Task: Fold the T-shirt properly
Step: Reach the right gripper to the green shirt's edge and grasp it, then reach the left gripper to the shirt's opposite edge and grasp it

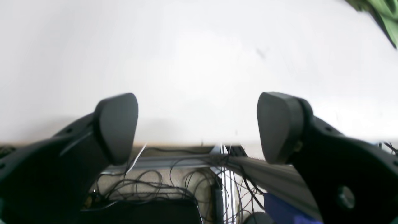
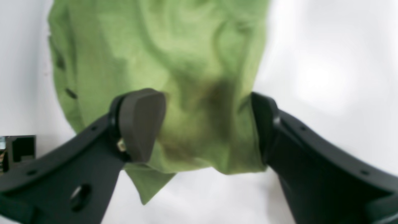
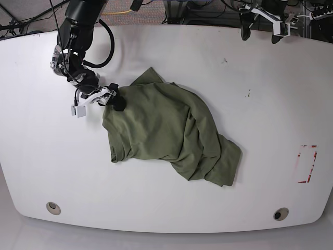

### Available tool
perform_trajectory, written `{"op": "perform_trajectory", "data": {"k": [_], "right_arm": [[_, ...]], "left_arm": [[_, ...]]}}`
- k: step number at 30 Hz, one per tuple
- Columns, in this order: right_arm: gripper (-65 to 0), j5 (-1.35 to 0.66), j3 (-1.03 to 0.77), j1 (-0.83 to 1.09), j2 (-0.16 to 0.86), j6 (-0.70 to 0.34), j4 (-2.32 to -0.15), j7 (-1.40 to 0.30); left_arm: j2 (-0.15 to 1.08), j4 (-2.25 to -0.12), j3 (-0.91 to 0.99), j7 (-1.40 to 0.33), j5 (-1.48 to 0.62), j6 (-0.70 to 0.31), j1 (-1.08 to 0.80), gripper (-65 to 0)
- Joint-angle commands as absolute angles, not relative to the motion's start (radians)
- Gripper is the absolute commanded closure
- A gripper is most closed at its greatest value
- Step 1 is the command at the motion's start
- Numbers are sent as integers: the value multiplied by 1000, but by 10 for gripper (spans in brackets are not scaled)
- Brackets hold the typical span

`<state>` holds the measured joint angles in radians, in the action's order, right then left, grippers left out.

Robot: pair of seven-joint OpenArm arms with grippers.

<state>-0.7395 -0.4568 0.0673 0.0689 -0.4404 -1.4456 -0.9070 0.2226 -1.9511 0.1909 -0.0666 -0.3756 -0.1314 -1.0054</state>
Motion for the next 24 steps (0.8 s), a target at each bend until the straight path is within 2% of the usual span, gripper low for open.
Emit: {"op": "perform_trajectory", "data": {"k": [1,3,7,9,17,24], "right_arm": [[-371,-719,-461,70,74,-414,-1451,-912],[-289,-719,-461,70,74,-414,-1452,-897],[-65,-723,-461,70,79,-415,-1457,-894],[0,-722,-461,76,82,-417,-1477,-894],[0,-725,-456,196,88,-421,-1669,-897],[0,-725,-455,303,85,-421,-1808,-897]], "left_arm": [[228,-1969,193,-85,-380,-137,-1010,-567],[228,-1969,206,-102,-380,-137,-992,-567],[220,-1971,278,-153,-386,-137,-969,-567],[220,-1975,286,-159,-387,-137,-938,-567],[228,-1977,305,-168,-386,-137,-799,-574],[220,-1968,305,-424,-377,-137,-496,-574]]}}
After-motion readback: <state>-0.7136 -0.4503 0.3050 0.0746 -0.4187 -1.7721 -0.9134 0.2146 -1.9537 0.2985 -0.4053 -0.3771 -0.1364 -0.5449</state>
